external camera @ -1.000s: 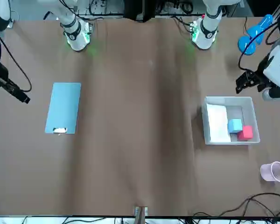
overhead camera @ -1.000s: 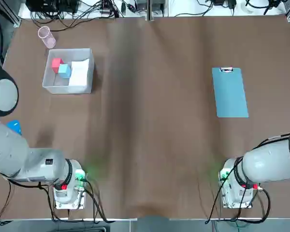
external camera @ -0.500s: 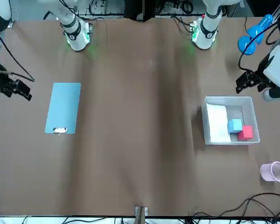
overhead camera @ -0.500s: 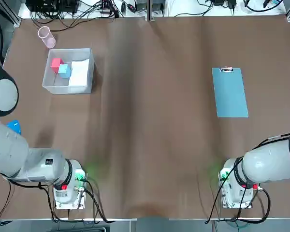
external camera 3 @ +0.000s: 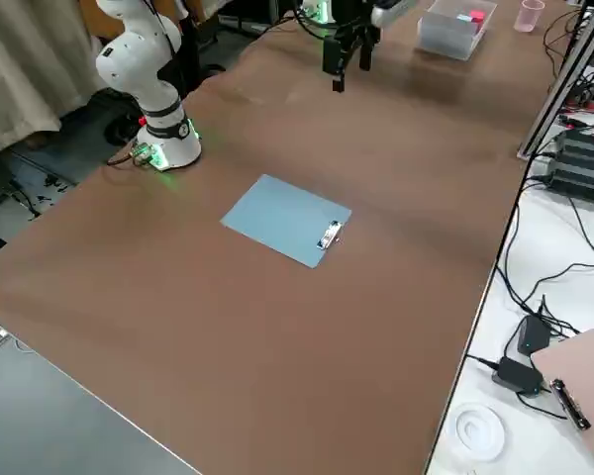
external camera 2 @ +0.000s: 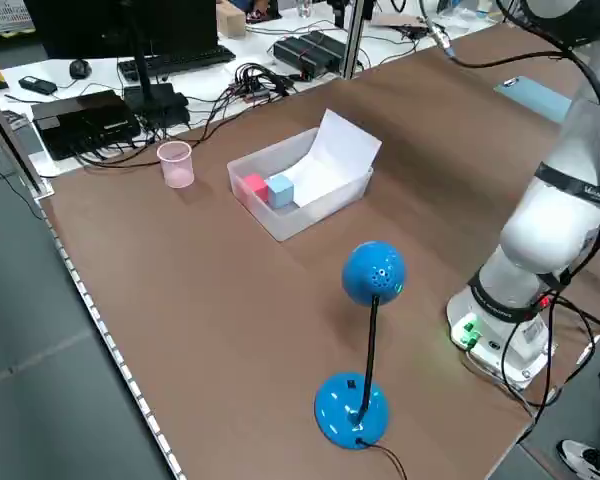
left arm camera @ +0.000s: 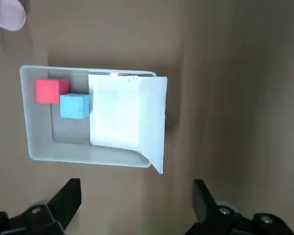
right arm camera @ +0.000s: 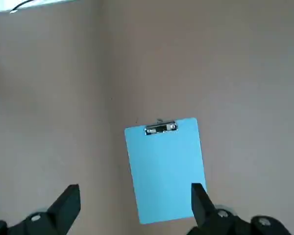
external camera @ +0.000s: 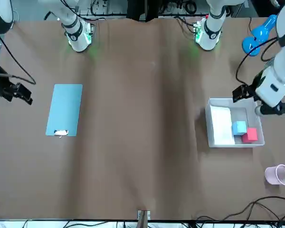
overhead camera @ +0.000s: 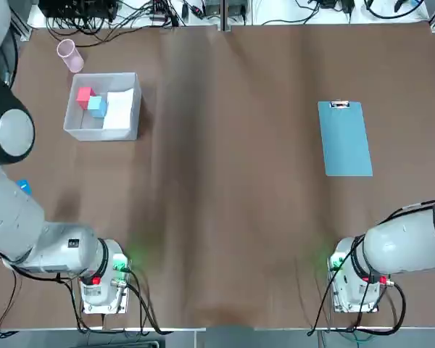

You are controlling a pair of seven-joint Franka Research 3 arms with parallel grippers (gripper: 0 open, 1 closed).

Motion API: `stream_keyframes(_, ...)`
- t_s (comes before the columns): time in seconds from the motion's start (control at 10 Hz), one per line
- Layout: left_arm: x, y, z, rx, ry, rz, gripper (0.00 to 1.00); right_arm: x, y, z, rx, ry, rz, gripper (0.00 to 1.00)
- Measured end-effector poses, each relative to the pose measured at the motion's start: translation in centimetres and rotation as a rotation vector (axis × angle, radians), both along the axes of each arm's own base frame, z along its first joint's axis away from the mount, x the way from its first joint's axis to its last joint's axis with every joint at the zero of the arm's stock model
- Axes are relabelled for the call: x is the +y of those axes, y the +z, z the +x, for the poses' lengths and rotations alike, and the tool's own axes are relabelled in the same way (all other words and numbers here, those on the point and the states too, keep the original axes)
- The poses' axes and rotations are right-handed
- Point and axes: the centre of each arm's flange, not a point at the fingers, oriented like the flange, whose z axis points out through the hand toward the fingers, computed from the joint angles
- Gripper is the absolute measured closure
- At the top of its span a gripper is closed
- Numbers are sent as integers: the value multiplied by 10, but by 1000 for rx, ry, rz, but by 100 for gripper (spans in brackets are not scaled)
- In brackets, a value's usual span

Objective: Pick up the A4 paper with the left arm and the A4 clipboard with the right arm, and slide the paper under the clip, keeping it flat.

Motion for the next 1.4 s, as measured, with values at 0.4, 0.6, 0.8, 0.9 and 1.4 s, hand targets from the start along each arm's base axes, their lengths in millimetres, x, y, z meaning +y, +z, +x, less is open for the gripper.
stream_keyframes(0.4, -62, -80, 22, -7, 20, 213, 0, -24, -58, 2, 87, -530, 2, 1)
stream_keyframes(0.6, -93, -137, 21, 16, 0, 336, 0, -20, -98, 21, 85, -741, 1, 2)
stream_keyframes(0.8, -104, -196, 9, 26, -43, 416, 0, -19, -156, 43, 111, -896, 27, 4)
stream_keyframes(0.9, -108, -225, 0, 10, -37, 434, 0, -23, -185, 50, 107, -972, 41, 5)
stream_keyframes(1.4, -102, -313, -43, -43, -60, 530, 9, -32, -291, 45, 23, -1163, 74, 4)
